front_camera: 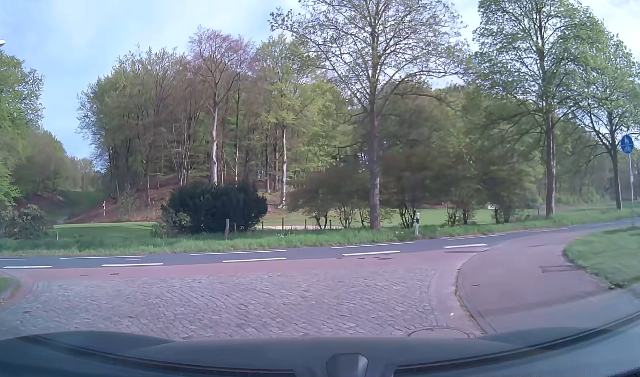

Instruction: Follow the waypoints while adhering to traffic rules and regulations

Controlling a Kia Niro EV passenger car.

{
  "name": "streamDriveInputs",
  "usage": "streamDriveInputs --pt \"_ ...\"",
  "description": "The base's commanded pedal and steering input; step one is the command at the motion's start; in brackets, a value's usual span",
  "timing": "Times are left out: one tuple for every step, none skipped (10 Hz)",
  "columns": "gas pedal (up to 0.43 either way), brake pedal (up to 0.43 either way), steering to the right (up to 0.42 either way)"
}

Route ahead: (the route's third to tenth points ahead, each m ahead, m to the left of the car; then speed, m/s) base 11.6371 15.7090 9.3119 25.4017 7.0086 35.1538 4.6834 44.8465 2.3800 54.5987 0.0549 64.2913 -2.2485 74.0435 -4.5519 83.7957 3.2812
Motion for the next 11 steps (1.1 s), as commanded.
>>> streamDriveInputs --pt "0.0 0.091 0.028" --pt "0.0 0.091 0.028" --pt "0.0 0.091 0.028" --pt "0.0 0.091 0.028" --pt "0.0 0.104 0.028" --pt "0.0 0.104 0.028" --pt "0.0 0.104 0.028" --pt "0.0 0.122 0.026" --pt "0.0 0.159 0.024" --pt "0.0 0.165 0.017" --pt "0.0 0.165 0.01"
